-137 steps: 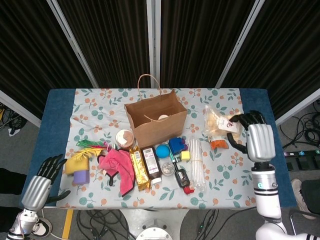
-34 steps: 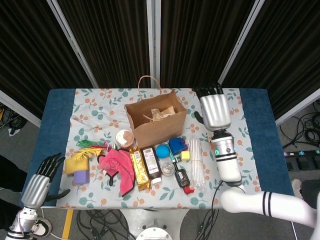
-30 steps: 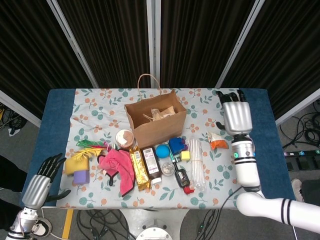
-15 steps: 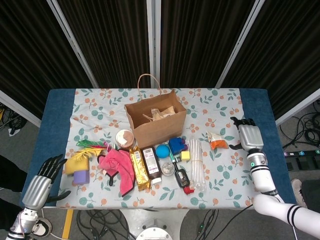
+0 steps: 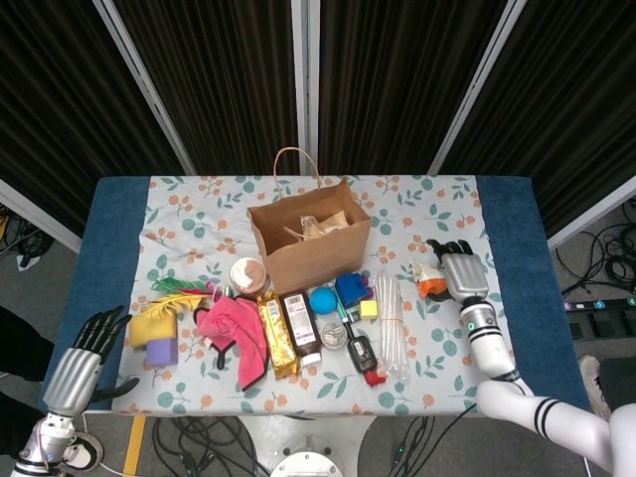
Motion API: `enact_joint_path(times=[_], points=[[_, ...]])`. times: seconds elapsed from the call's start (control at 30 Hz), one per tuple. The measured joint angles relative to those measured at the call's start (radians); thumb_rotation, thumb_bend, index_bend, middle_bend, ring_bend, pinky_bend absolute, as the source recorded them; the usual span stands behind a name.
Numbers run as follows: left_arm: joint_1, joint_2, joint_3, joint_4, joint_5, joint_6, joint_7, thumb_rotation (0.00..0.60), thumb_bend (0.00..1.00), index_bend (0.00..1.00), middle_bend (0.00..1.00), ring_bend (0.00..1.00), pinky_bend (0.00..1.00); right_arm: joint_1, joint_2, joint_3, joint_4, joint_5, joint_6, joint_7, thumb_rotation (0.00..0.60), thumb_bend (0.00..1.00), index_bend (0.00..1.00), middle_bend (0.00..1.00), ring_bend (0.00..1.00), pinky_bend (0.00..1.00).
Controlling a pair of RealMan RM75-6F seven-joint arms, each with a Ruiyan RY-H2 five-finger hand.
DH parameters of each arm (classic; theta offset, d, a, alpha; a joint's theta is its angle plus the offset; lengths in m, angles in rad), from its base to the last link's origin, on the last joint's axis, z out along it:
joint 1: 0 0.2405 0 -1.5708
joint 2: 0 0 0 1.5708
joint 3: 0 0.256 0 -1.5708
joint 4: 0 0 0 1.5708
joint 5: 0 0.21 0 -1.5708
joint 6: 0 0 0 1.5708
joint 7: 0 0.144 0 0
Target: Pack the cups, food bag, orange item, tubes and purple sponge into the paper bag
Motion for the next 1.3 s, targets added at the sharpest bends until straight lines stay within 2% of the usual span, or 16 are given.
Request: enact_joint_path(times=[0.1,0.2,0.53,0.67,0.83,0.97,1.1,1.2,1.3], points=[[0.000,0.001,0.000,0.000,-0.001,0.001,0.000,0.600,0.00,0.09,0.07,0.03,0.07,0.007,-0.031,0.004,0.027,0.020,-0.002,-0.023,0.600,0.00,0.21,0.31,0.20,0.10],[0.001,0.000,-0.001,0.000,-0.004,0.000,-0.002,0.600,0.00,0.09,0.07,0.03,0.07,0.009,-0.056,0.005,0.042,0.034,0.004,-0.049,0.600,0.07,0.30,0.36,0.26,0.14],[0.001,-0.002,-0.005,0.002,-0.013,-0.005,-0.013,0.600,0.00,0.09,0.07,0.03,0.07,0.003,-0.080,0.013,0.034,0.021,0.059,-0.072,0.600,0.24,0.46,0.47,0.37,0.26],[0.002,-0.001,-0.004,0.001,-0.011,-0.003,-0.014,0.600,0.00,0.09,0.07,0.03,0.07,-0.006,-0.044,0.030,-0.031,0.002,0.098,-0.072,0.600,0.25,0.47,0.48,0.38,0.28],[0.002,0.000,-0.004,-0.002,-0.009,0.001,-0.017,0.600,0.00,0.09,0.07,0.03,0.07,-0.019,0.050,0.065,-0.191,-0.034,0.184,-0.094,0.600,0.25,0.48,0.49,0.39,0.29],[0.003,0.001,-0.002,-0.003,-0.005,0.003,-0.020,0.600,0.00,0.09,0.07,0.03,0.07,-0.018,0.144,0.122,-0.359,-0.059,0.254,-0.135,0.600,0.25,0.48,0.49,0.39,0.29],[0.002,0.000,-0.002,-0.003,-0.004,0.004,-0.022,0.600,0.00,0.09,0.07,0.03,0.07,0.017,0.239,0.233,-0.544,-0.057,0.308,-0.213,0.600,0.25,0.49,0.49,0.39,0.29],[0.002,0.000,-0.003,-0.004,-0.006,0.003,-0.027,0.600,0.00,0.09,0.07,0.03,0.07,0.079,0.269,0.324,-0.613,-0.022,0.329,-0.268,0.600,0.25,0.49,0.49,0.39,0.29],[0.002,0.002,-0.006,-0.005,-0.012,0.002,-0.032,0.600,0.00,0.09,0.07,0.03,0.07,0.158,0.255,0.369,-0.622,0.011,0.343,-0.301,0.600,0.26,0.49,0.49,0.39,0.29]])
